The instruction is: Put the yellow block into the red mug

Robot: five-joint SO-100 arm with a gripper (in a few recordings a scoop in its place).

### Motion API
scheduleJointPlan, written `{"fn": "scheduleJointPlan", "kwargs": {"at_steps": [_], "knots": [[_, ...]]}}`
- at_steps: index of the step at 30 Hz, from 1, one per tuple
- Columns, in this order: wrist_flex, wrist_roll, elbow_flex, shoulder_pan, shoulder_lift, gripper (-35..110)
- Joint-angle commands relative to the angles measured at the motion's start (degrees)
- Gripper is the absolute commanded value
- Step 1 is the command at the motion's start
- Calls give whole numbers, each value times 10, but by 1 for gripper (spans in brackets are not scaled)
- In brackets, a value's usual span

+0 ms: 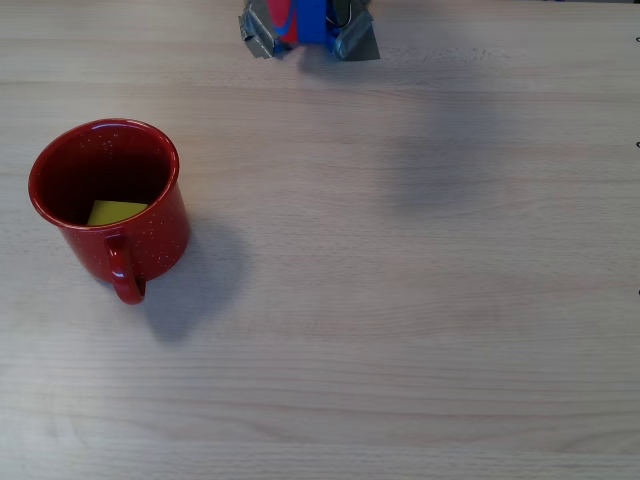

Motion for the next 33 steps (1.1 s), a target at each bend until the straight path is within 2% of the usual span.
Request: {"fn": "scheduleJointPlan", "kwargs": {"at_steps": [1, 13, 33], "knots": [[-18, 6, 33, -6, 50, 0], [-35, 11, 276, -36, 218, 0], [-33, 18, 408, -63, 309, 0]]}}
